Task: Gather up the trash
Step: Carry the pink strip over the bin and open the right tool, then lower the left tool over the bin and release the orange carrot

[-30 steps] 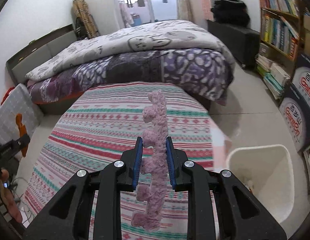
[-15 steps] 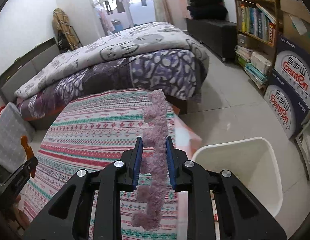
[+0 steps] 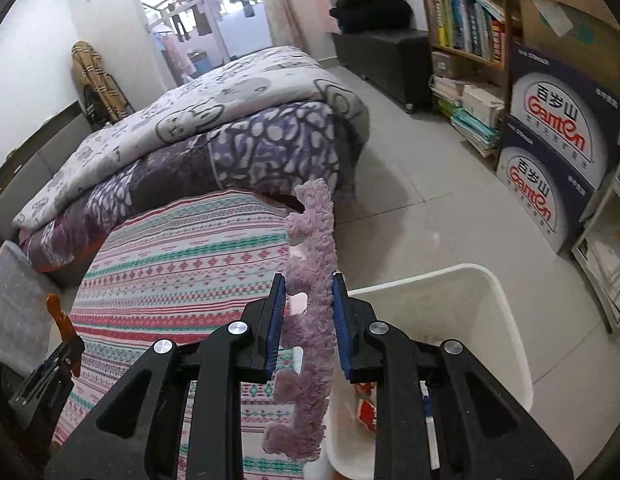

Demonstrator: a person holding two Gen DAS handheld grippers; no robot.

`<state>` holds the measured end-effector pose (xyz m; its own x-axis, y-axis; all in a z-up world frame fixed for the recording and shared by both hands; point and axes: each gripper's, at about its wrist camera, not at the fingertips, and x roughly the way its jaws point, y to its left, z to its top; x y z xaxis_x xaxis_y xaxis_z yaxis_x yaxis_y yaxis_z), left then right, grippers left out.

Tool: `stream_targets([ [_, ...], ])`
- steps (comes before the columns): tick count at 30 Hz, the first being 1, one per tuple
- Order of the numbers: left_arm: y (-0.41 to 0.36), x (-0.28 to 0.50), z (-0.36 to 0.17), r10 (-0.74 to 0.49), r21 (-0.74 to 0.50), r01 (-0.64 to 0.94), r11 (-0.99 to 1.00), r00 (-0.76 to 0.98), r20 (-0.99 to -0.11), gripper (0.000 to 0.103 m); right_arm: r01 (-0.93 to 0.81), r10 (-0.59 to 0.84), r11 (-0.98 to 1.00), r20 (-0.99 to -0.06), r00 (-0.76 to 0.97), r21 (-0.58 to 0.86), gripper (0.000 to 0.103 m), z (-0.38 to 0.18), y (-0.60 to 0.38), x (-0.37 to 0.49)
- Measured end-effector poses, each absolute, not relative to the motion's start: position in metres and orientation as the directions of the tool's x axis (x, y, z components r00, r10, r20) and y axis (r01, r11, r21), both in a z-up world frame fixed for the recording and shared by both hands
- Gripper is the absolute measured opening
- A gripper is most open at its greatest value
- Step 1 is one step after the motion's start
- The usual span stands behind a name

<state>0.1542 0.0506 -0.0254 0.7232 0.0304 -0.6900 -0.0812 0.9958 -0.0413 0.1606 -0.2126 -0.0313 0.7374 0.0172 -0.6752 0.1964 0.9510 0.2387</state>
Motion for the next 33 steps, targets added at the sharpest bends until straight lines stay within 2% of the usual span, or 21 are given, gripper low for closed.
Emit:
stream_targets([
  [17,-0.053,0.142,-0.036,-0.161,-0.032,0.194,0.981,0.698,-0.698,0.020,0.359,-0.061,0.900,-0.742,0.667,0.249,0.025,-0.047,-0.287,0.146],
  [19,-0.068,0.138,-0.037,-0.197,-0.039,0.239,0.970,0.686,-0.700,0.020,0.380,-0.066,0.888,-0.745,0.664,0.259,0.037,-0.047,-0.296,0.142],
  [23,-0.094,0.130,-0.038,-0.251,-0.038,0.317,0.948,0.665,-0.703,0.020,0.412,-0.086,0.870,-0.738,0.670,0.272,0.053,-0.045,-0.313,0.132],
  [25,-0.106,0.128,-0.038,-0.281,-0.052,0.351,0.935,0.645,-0.711,0.020,0.435,-0.099,0.855,-0.734,0.672,0.282,0.068,-0.044,-0.323,0.127],
  [27,-0.116,0.128,-0.039,-0.306,-0.070,0.373,0.925,0.623,-0.720,0.020,0.469,-0.113,0.829,-0.731,0.674,0.304,0.077,-0.043,-0.336,0.121],
  [33,-0.158,0.123,-0.044,-0.373,-0.108,0.451,0.886,0.555,-0.744,0.021,0.561,-0.124,0.712,-0.711,0.692,0.422,0.088,-0.042,-0.379,0.099],
])
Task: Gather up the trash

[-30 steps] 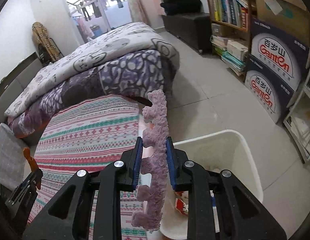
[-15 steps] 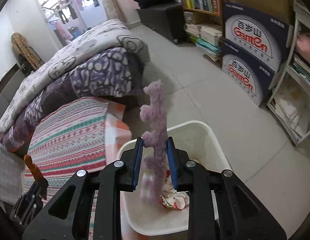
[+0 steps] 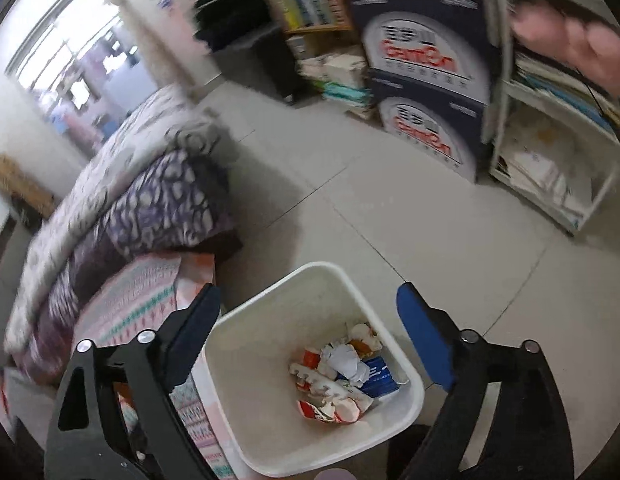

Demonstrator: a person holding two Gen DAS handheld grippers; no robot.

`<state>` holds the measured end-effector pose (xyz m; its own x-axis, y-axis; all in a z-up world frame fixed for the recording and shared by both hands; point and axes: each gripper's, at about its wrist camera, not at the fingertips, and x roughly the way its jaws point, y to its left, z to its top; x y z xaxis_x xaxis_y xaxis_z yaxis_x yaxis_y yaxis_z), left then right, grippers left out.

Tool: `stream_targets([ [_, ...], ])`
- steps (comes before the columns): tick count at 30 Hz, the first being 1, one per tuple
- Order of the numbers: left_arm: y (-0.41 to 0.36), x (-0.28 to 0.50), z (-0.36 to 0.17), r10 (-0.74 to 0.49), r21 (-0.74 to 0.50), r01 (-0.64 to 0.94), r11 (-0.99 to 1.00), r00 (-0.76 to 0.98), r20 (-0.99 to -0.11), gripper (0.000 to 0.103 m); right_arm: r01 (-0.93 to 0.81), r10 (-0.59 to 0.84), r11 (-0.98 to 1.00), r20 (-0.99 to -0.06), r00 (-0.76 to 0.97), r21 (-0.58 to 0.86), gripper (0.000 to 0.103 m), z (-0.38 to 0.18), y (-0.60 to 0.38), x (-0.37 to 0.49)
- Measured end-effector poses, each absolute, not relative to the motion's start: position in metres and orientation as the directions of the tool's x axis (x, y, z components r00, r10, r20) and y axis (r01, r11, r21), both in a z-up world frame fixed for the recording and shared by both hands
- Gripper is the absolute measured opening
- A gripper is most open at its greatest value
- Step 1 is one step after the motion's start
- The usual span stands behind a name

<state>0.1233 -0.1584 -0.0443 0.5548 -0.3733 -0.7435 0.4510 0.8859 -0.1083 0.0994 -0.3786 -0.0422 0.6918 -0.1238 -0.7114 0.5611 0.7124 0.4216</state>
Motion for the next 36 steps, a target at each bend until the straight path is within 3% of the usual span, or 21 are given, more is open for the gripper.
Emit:
stream_targets([
  [6,-0.197,0.123,-0.048,-0.417,-0.154,0.492,0.857,0.484,-0.769,0.023,0.592,-0.091,0.593,-0.685,0.723,0.546,0.090,-0.044,-0.408,0.084],
  [10,-0.205,0.121,-0.047,-0.430,-0.171,0.504,0.847,0.459,-0.777,0.039,0.579,-0.078,0.589,-0.673,0.735,0.564,0.090,-0.041,-0.409,0.082],
  [14,-0.193,0.120,-0.045,-0.397,-0.137,0.486,0.863,0.483,-0.780,0.047,0.563,-0.070,0.617,-0.674,0.735,0.550,0.091,-0.039,-0.403,0.083],
  [20,-0.152,0.117,-0.041,-0.258,-0.003,0.390,0.921,0.604,-0.754,0.058,0.527,-0.101,0.736,-0.701,0.706,0.424,0.093,-0.039,-0.358,0.096],
  [27,-0.086,0.111,-0.034,-0.027,0.155,0.162,0.975,0.772,-0.635,0.087,0.476,-0.236,0.855,-0.661,0.712,0.207,0.096,-0.033,-0.293,0.100],
  [36,-0.020,0.101,-0.011,0.067,0.123,-0.003,0.992,0.852,-0.520,0.095,0.360,-0.231,0.926,-0.582,0.780,0.115,0.096,-0.036,-0.229,0.096],
])
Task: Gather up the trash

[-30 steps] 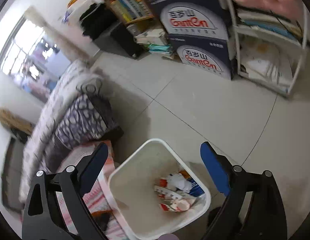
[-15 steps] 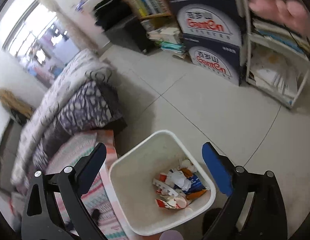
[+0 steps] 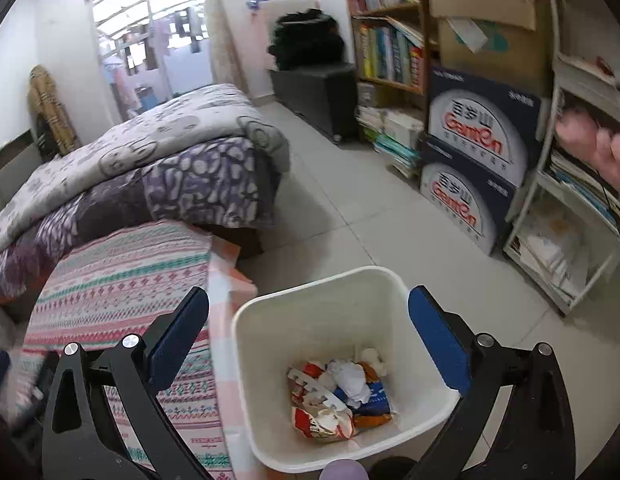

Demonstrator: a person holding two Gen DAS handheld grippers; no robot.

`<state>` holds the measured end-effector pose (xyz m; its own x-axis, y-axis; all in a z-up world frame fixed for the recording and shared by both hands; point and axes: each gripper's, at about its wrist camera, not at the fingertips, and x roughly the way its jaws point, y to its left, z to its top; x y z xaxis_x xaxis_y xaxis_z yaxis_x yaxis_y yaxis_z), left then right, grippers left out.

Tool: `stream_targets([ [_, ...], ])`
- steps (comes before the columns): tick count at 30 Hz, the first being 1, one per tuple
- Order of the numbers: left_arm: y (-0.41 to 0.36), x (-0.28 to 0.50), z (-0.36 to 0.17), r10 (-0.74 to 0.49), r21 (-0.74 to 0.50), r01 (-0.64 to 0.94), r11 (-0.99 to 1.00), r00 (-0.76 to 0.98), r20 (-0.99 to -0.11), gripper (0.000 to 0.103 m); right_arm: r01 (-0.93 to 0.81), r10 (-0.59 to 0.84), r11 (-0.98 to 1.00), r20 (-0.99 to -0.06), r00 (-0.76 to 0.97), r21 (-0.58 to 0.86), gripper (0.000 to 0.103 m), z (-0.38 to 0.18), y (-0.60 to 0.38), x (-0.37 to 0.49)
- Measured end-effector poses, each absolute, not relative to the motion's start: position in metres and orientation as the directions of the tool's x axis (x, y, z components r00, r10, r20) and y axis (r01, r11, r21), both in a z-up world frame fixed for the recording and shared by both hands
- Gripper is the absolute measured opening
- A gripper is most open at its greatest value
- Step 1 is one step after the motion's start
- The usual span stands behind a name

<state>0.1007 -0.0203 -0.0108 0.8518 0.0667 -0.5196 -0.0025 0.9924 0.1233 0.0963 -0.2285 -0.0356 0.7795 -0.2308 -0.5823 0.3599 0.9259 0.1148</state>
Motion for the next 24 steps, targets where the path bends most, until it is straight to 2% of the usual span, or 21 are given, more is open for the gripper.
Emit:
stream_targets([
  [24,0.028,0.110,-0.011,0.112,0.056,-0.098,0.994,0.802,-0.587,0.096,0.224,-0.167,0.974,-0.572,0.803,0.030,0.096,-0.050,-0.164,0.102],
])
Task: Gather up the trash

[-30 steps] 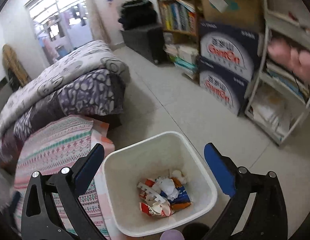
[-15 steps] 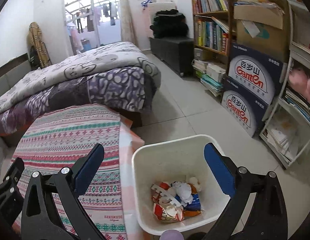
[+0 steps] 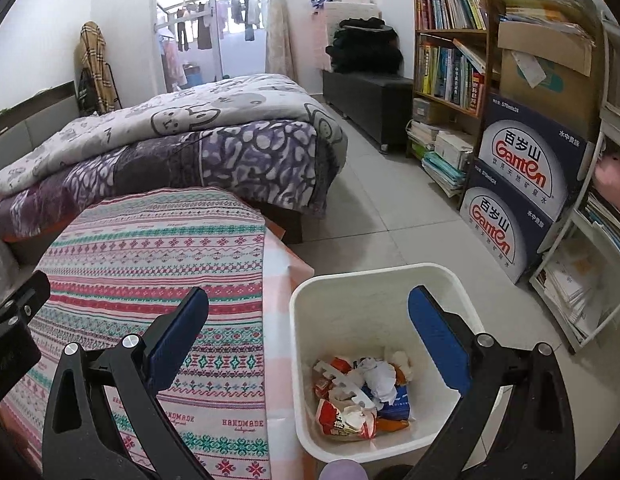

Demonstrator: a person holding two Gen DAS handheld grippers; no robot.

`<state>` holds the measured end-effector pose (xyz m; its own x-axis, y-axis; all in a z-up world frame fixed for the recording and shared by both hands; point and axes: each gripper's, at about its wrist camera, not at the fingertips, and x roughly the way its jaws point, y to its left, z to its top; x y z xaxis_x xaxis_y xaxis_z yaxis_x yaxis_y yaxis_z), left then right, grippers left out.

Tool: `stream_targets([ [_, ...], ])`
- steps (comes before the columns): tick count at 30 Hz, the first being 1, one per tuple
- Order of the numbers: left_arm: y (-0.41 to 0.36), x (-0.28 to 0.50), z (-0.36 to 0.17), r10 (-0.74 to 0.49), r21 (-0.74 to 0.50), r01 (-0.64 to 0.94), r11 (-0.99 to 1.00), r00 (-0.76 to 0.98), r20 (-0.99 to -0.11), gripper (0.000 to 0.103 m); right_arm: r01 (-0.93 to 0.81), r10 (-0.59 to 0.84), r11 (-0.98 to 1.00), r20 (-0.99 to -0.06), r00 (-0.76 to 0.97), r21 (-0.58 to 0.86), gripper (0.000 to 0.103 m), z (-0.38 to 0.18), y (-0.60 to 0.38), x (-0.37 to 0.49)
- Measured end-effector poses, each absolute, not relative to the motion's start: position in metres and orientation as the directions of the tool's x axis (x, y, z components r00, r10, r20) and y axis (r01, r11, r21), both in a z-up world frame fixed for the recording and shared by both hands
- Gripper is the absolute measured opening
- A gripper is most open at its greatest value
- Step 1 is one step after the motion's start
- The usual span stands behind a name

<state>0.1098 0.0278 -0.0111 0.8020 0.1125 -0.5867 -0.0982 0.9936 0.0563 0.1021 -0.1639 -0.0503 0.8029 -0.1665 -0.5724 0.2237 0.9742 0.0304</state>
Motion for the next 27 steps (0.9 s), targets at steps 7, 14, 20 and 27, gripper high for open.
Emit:
stream_targets([
  [7,0.0250,0.1096,-0.0134,0.120,0.074,-0.094,0.993,0.800,-0.588,0.096,0.221,-0.164,0.975,-0.575,0.802,0.031,0.096,-0.0509,-0.1632,0.1015],
  [14,0.0226,0.1105,-0.0141,0.121,0.078,-0.093,0.993,0.801,-0.586,0.096,0.220,-0.161,0.975,-0.579,0.799,0.032,0.096,-0.0526,-0.1643,0.1018],
  [20,0.0225,0.1117,-0.0151,0.120,0.076,-0.093,0.993,0.799,-0.590,0.096,0.217,-0.159,0.976,-0.580,0.799,0.032,0.096,-0.0528,-0.1642,0.1018],
  [27,0.0228,0.1138,-0.0170,0.119,0.072,-0.095,0.993,0.792,-0.599,0.096,0.206,-0.150,0.978,-0.580,0.801,0.032,0.096,-0.0550,-0.1618,0.1011],
])
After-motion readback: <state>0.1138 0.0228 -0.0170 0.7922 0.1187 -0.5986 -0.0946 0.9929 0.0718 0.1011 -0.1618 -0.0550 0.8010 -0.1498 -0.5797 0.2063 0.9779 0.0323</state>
